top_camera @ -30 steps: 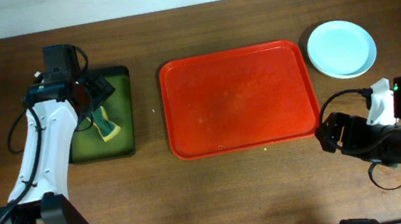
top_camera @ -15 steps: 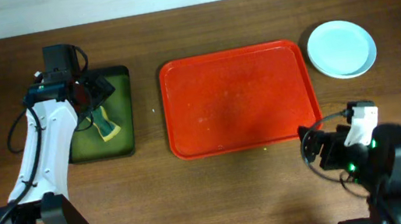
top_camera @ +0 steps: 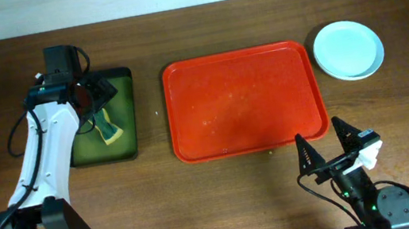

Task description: Clean dirty plates on tray and stack at the side

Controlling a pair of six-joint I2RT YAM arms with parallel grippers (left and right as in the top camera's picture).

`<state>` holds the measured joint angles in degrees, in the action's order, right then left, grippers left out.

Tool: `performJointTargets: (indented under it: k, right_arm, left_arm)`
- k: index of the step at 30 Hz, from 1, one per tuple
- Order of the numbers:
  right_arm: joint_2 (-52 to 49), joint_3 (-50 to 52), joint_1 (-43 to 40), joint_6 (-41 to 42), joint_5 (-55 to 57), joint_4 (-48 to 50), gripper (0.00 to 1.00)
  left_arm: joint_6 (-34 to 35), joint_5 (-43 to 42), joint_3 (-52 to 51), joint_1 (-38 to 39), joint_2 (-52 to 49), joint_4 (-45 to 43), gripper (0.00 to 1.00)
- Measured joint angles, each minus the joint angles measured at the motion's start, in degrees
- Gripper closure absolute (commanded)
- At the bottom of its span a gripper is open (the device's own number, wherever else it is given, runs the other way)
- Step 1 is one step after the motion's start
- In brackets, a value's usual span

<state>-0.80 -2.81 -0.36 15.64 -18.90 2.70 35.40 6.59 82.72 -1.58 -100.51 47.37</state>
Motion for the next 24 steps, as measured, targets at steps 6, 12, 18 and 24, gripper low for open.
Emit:
performJointTargets:
  k: [6,12,18,24]
  right_arm:
    - [0.0,2.0,0.0,-5.5,3.5,-2.5,0.02]
    - [0.0,2.1,0.0,-13.0,5.8,-5.9,0.02]
    - [0.0,2.1,0.0,-14.1,14.4,-6.8,0.02]
    - [0.0,2.1,0.0,-14.1,15.4,-6.9,0.02]
  left_arm:
    - [0.0,0.0,0.0,0.0,0.0,0.0,0.01]
    - [0.0,0.0,0.0,0.0,0.0,0.0,0.01]
    - [0.0,0.0,0.0,0.0,0.0,0.0,0.0]
    - [0.0,0.0,0.0,0.0,0.0,0.0,0.01]
